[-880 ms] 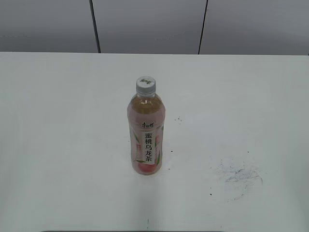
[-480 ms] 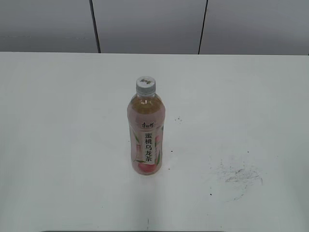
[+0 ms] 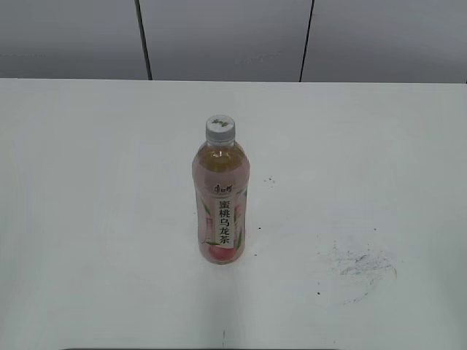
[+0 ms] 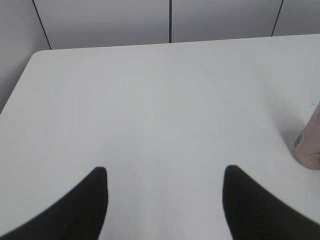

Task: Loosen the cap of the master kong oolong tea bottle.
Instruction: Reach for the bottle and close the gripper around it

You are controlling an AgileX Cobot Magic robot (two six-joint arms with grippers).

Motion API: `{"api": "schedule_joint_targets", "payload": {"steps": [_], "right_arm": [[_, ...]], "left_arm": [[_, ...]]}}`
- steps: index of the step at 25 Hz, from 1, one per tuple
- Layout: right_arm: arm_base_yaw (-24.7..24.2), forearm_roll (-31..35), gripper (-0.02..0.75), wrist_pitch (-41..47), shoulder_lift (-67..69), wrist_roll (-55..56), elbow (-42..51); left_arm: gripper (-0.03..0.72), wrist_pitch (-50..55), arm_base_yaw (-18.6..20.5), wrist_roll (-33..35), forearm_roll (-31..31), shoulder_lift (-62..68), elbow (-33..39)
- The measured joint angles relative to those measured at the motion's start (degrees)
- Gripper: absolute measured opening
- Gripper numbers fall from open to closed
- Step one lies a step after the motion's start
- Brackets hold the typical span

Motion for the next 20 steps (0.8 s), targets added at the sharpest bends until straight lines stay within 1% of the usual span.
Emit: {"api": "schedule_joint_targets", "payload": {"steps": [6,12,15,18,20], "right_arm": [[0.00,0.00,0.522,0.00,0.00,0.00,0.00],[0.00,0.00,0.522,0.00,0.00,0.00,0.00],[0.00,0.00,0.522,0.00,0.00,0.00,0.00],[0.00,0.00,0.522,0.00,0.00,0.00,0.00],[0.00,0.00,0.522,0.00,0.00,0.00,0.00]], "left_arm": [[0.436,0.00,0.00,0.00,0.00,0.00,0.00],[0.389,-1.59,0.00,0.00,0.40,0.88,-0.70],[0.385,-11.57,0.00,0.00,0.72,2.82,-0.94],[0.385,-25.68,0.00,0.00,-0.73,6.74,-0.64],[0.384,-32.64,0.00,0.00,-2.44,11.22,0.15]]}}
